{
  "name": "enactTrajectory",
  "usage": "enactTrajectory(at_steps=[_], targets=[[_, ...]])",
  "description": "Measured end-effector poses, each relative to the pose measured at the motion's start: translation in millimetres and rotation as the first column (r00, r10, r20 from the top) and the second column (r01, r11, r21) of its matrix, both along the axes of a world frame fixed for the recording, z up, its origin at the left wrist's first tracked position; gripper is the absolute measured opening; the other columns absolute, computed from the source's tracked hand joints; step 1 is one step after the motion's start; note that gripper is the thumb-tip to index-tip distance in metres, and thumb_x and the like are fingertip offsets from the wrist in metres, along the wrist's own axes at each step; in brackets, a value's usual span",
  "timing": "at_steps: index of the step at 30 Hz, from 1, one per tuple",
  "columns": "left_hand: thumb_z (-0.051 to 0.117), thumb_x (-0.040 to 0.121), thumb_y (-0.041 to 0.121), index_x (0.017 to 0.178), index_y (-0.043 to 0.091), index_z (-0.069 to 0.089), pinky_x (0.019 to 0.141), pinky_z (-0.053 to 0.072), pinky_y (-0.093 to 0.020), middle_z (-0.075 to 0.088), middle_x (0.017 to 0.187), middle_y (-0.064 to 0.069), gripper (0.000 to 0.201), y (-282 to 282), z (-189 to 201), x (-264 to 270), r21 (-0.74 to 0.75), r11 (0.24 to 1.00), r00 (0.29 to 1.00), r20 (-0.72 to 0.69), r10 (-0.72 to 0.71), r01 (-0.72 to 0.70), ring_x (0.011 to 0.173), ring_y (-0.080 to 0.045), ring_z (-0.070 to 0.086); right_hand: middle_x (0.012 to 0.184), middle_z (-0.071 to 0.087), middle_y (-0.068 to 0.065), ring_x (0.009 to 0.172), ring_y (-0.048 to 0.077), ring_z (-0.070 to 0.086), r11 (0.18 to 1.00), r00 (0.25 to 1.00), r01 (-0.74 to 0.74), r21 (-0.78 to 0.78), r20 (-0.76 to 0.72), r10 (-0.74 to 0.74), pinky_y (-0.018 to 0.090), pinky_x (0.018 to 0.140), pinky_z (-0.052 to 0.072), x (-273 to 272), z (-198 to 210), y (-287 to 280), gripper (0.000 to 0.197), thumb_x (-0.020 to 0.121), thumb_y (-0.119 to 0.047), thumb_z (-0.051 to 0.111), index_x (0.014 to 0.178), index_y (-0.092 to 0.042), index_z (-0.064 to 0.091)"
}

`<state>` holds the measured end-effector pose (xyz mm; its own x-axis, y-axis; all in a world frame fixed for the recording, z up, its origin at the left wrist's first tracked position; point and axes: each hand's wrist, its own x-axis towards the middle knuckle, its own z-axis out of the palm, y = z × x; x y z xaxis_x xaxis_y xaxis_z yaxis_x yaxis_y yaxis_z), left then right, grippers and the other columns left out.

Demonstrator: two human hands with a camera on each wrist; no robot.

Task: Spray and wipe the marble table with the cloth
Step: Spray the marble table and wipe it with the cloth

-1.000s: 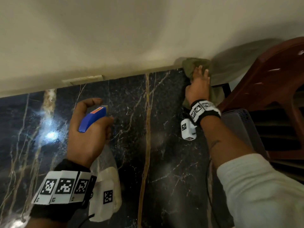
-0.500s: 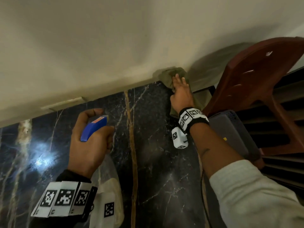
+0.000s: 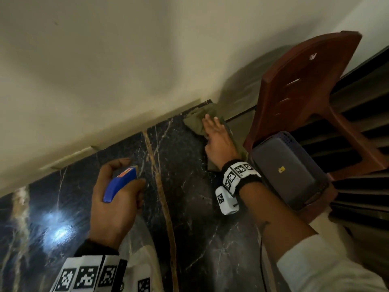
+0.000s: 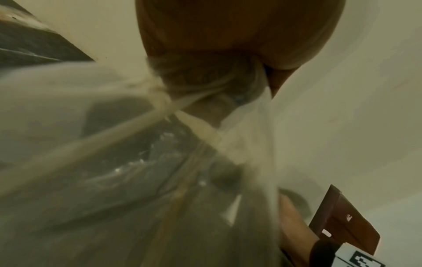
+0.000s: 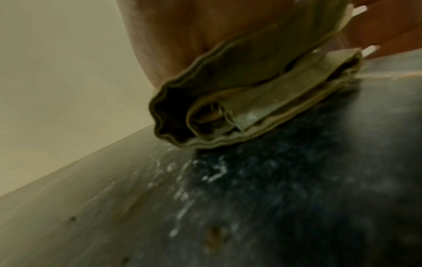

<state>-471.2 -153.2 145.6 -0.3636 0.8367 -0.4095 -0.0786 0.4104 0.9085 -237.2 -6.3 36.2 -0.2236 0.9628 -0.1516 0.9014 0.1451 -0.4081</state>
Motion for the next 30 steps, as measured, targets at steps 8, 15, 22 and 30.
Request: enactTrajectory(at_steps=[8, 15, 22, 30], targets=[[0.059, 0.091, -0.013, 0.118, 0.013, 0.057, 0.038, 0.039, -0.026, 0.051, 0.06, -0.014, 0.038, -20, 9, 9, -0.012, 1.0, 1.0, 0.012, -0.012, 0.012, 0.043, -0.014, 0.049, 0.166, 0.011, 0.001, 0.153, 0.023, 0.004, 0.994, 0.991, -0.104, -0.041, -0.089, 0.1, 0.039, 0.125, 0.005, -34, 6, -72, 0.085, 0.083, 0.005, 0.058, 0.157, -0.014, 0.021], [0.059, 0.091, -0.013, 0.109, 0.023, 0.059, 0.04, 0.042, -0.027, 0.057, 0.052, 0.0, 0.04, -35, 12, 22, -0.021, 0.997, 0.997, 0.034, -0.071, 0.072, 0.045, -0.014, 0.051, 0.166, 0.012, -0.004, 0.153, 0.02, 0.007, 1.0, 1.0, 0.014, -0.016, -0.014, -0.014, 0.038, 0.125, 0.007, 30, 2, -80, 0.087, 0.08, 0.009, 0.051, 0.157, -0.018, 0.022], [0.06, 0.093, -0.009, 0.117, 0.021, 0.06, 0.041, 0.042, -0.027, 0.054, 0.059, -0.01, 0.038, -68, 14, 24, -0.04, 0.998, 0.998, 0.032, -0.05, 0.051, 0.046, -0.016, 0.05, 0.166, 0.012, -0.002, 0.153, 0.022, 0.006, 0.976, 0.974, 0.213, -0.039, -0.076, -0.215, 0.039, 0.125, 0.007, 6, 9, -97, 0.082, 0.084, 0.007, 0.052, 0.157, -0.016, 0.023], [0.059, 0.093, -0.012, 0.112, 0.022, 0.06, 0.041, 0.04, -0.031, 0.051, 0.058, -0.013, 0.038, -90, 18, 41, -0.043, 0.994, 0.995, 0.021, -0.097, 0.098, 0.048, -0.022, 0.048, 0.164, 0.014, -0.008, 0.152, 0.013, 0.005, 0.984, 0.981, -0.179, -0.025, -0.085, 0.176, 0.035, 0.125, 0.005, 36, 0, -152, 0.088, 0.077, 0.009, 0.051, 0.156, -0.02, 0.025]])
